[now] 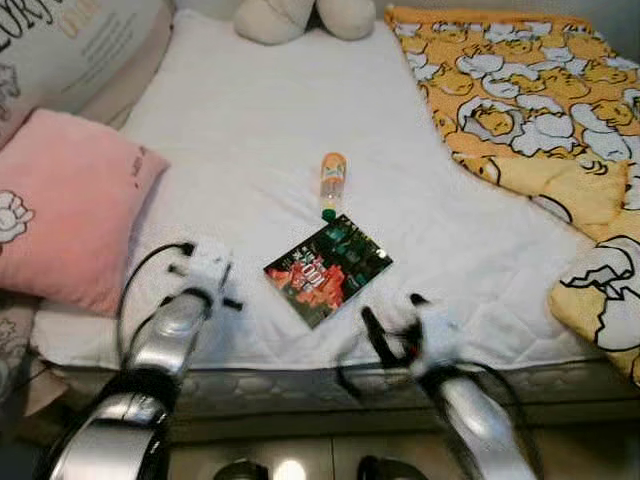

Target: Clean up the room

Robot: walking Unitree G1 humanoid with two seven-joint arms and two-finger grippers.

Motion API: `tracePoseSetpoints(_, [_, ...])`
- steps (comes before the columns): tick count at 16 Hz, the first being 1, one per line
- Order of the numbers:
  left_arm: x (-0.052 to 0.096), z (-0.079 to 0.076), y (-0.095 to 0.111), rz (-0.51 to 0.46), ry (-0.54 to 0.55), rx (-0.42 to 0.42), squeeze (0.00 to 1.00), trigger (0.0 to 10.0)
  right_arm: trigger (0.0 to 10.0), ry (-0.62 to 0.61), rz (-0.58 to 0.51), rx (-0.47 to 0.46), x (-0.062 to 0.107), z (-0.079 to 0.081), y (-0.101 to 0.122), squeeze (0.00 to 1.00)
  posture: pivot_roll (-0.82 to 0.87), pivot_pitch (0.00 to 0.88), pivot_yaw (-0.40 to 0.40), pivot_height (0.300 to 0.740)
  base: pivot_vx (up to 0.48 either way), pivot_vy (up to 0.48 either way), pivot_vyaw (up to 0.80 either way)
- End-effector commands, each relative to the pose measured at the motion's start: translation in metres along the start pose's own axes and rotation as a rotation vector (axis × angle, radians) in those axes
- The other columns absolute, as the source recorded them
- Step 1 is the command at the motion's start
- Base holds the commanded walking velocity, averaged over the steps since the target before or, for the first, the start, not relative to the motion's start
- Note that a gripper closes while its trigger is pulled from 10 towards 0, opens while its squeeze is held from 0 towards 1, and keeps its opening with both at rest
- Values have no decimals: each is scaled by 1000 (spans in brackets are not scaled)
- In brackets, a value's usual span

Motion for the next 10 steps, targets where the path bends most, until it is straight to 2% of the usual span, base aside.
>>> tracePoseSetpoints(1, [-2,-9,1,5,-12,-10,0,10000,10000,18,6,12,7,0,3,0,-236,158,-7,740,0,0,0])
tracePoseSetpoints(2, [-5,-15,4,11,-17,-12,0,10000,10000,2,44,12,22,-6,-4,0,-260,167,-13,740,0,0,0])
tracePoseSetpoints(4, [-10,-22,9,19,-25,-16,0,10000,10000,-30,78,16,36,-12,-8,0,-280,180,-18,740,0,0,0])
tracePoseSetpoints(9, [-8,-30,-5,107,-27,-72,0,10000,10000,-24,102,6,44,-6,-6,0,-306,202,-12,740,0,0,0])
tracePoseSetpoints(10, [-7,-38,-9,119,-59,-73,0,10000,10000,-31,111,1,46,-6,-7,0,-301,202,-5,740,0,0,0])
Point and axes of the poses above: a point about 5 cm out from each wrist's last joint towards the gripper, its own x axis pointing back from the gripper into the wrist, its own y axis along the axis of the wrist's last joint, z = x × y, the point moved 3 cm from there along -x, pointing out of the wrist towards the gripper, and after that the axes turned 6 degrees about -x, right-handed, at the moved point
